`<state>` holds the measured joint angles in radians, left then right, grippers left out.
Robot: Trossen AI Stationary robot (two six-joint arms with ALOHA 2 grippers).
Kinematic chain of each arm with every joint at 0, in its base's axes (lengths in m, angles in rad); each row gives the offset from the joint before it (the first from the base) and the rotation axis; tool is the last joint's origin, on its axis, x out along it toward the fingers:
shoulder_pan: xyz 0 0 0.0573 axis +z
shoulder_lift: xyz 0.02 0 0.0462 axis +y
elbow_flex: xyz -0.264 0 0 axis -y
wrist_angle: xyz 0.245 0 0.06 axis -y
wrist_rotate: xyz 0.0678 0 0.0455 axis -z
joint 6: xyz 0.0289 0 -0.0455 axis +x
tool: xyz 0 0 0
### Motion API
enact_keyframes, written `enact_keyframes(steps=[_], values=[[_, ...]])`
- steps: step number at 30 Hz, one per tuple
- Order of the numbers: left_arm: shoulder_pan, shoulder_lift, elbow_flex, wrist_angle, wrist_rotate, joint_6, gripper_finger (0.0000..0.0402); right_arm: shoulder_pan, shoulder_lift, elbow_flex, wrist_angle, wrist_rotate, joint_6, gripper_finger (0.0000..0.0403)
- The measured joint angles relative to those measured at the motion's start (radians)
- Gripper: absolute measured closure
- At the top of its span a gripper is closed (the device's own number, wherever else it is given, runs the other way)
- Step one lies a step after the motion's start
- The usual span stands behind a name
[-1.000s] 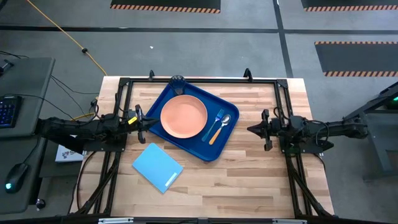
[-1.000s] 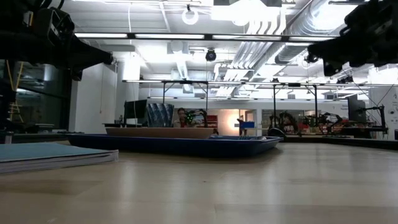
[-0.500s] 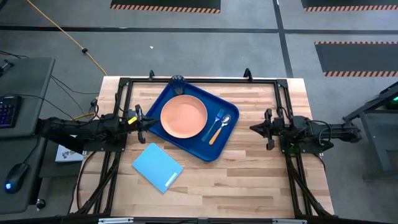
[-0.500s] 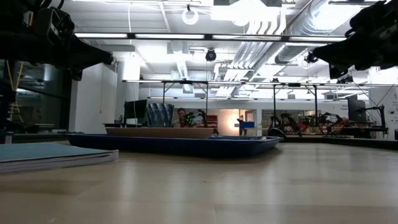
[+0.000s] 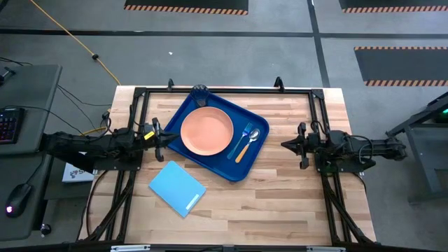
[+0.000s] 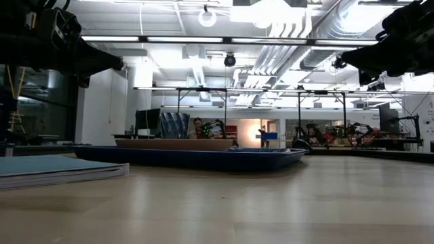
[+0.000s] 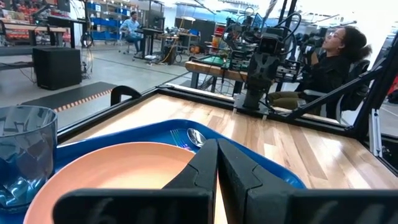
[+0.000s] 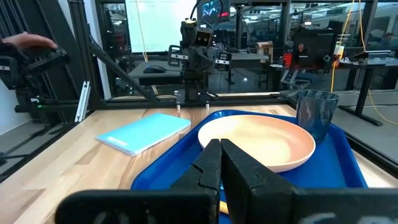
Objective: Pick and place plate/cup/fork/spoon on tray
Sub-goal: Return to Home Position
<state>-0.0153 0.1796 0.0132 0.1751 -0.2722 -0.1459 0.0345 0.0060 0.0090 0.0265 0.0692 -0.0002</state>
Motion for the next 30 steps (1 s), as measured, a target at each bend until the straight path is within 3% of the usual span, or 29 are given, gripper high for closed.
enact_keyframes(steps=[18, 30], values=[[0.037, -0.178, 0.0, -0.077, 0.0, 0.0, 0.0398, 0.0, 0.0, 0.0, 0.0, -0.001, 0.0, 0.0403], [0.036, -0.176, 0.0, -0.127, 0.008, 0.0, 0.0398, 0.0, 0.0, -0.001, 0.0, -0.002, 0.0, 0.0402]])
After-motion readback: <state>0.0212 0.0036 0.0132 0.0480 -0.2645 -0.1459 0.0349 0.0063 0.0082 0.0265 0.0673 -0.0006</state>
